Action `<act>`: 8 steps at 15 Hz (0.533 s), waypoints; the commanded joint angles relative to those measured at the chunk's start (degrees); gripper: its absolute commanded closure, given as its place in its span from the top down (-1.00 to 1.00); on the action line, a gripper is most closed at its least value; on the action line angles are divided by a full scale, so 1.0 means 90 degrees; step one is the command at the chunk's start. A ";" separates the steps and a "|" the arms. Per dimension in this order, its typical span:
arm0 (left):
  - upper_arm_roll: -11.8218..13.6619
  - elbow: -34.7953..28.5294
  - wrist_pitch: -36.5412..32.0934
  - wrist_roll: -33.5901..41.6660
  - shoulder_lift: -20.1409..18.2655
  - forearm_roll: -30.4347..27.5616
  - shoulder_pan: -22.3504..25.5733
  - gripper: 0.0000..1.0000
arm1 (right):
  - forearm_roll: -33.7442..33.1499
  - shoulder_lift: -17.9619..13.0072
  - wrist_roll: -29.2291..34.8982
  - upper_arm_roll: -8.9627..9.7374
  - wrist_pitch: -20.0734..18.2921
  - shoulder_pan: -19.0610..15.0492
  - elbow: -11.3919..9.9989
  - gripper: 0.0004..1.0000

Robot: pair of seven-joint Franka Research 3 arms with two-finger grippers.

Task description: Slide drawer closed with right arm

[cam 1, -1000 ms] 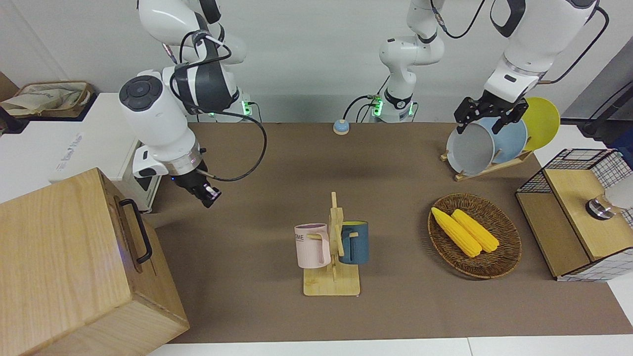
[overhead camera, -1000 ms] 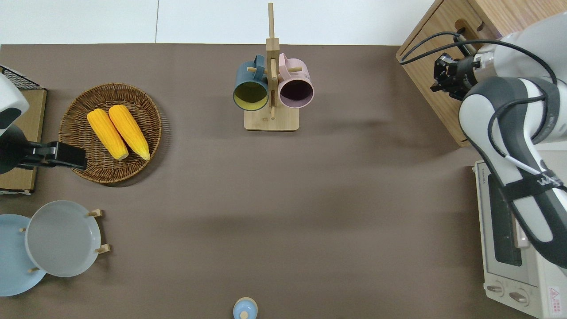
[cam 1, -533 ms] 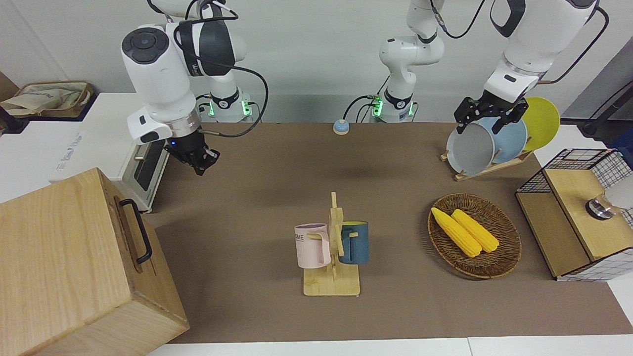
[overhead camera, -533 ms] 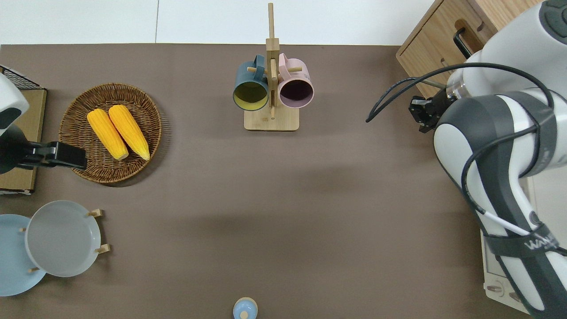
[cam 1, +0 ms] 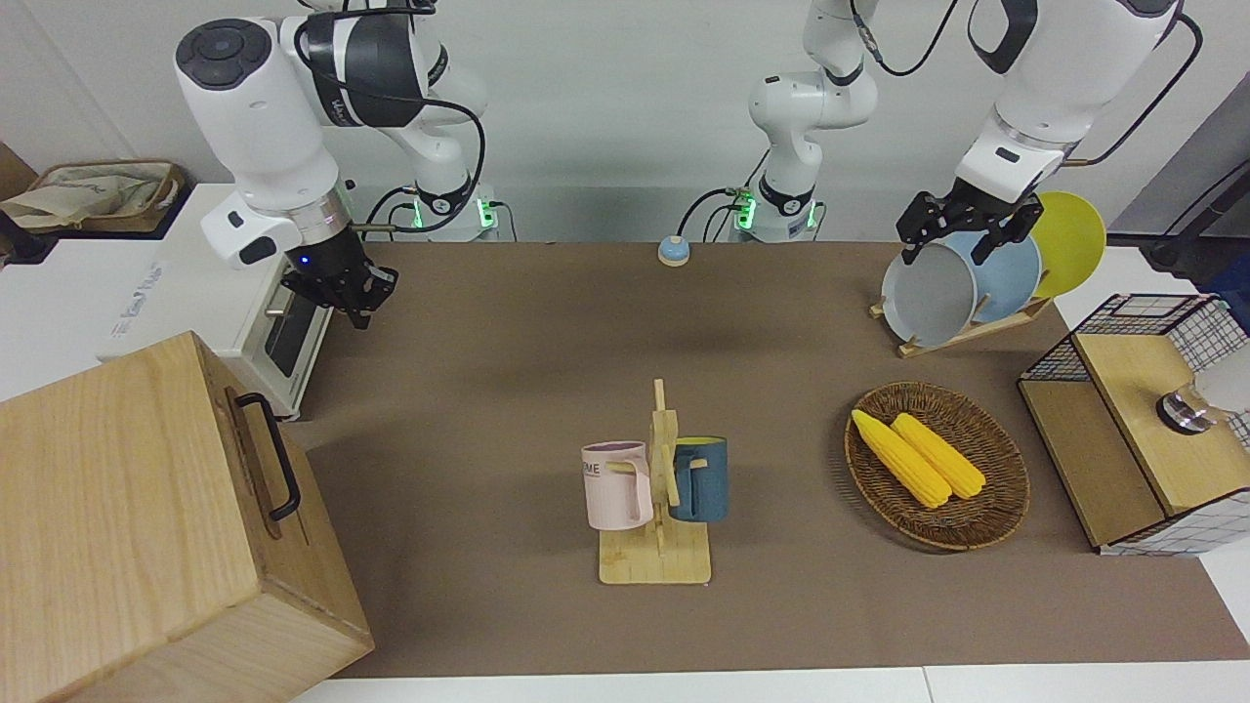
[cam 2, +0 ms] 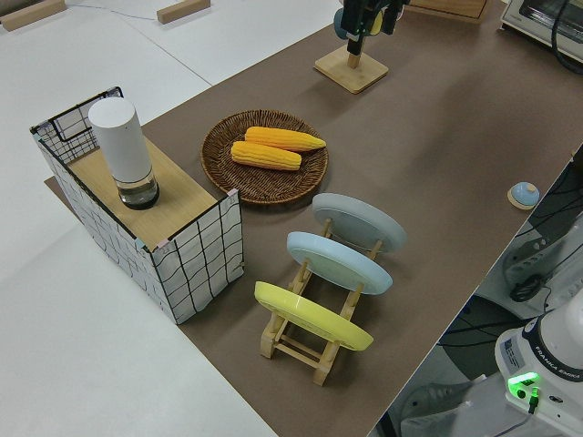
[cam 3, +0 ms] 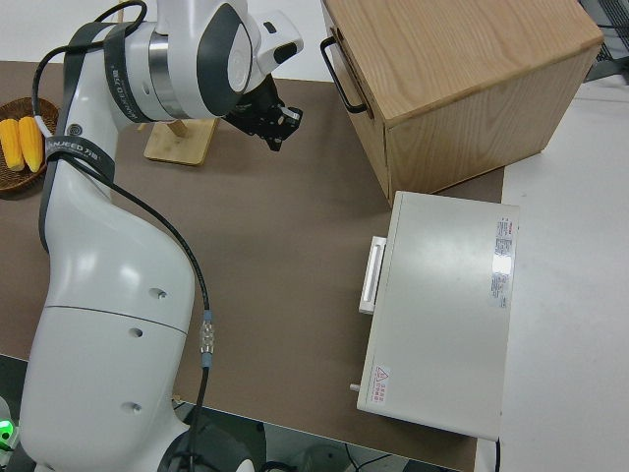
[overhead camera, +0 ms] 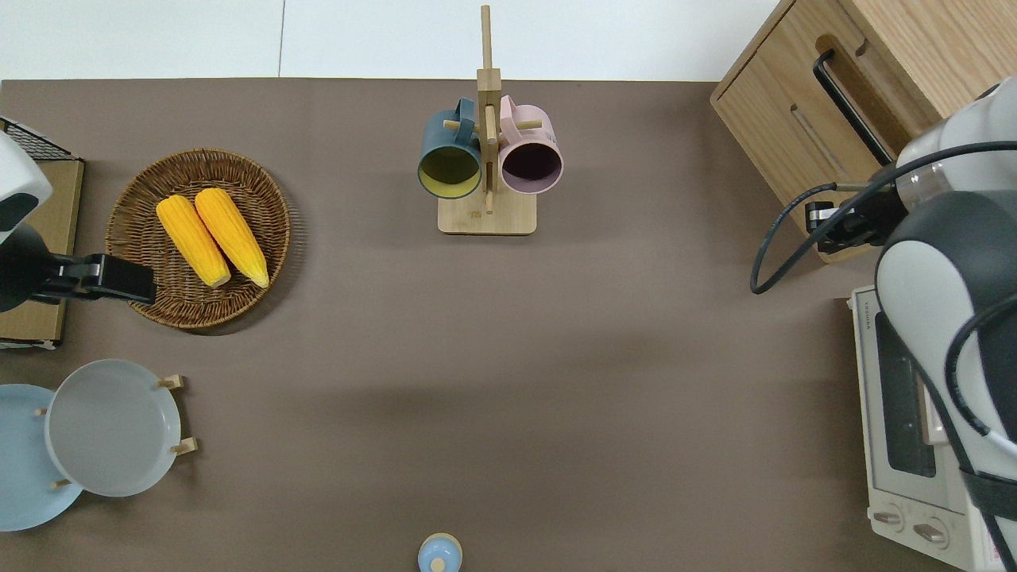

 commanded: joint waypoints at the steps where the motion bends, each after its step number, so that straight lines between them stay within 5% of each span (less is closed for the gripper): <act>1: -0.0041 0.0165 -0.0125 0.0062 0.0072 0.0109 0.0024 0.99 | 0.0157 -0.0152 -0.0389 -0.0174 0.0057 0.0136 -0.0205 -1.00; 8: -0.0041 0.0165 -0.0125 0.0062 0.0072 0.0109 0.0024 0.99 | 0.0128 -0.0132 -0.0389 0.0108 0.0037 -0.0244 -0.0147 -1.00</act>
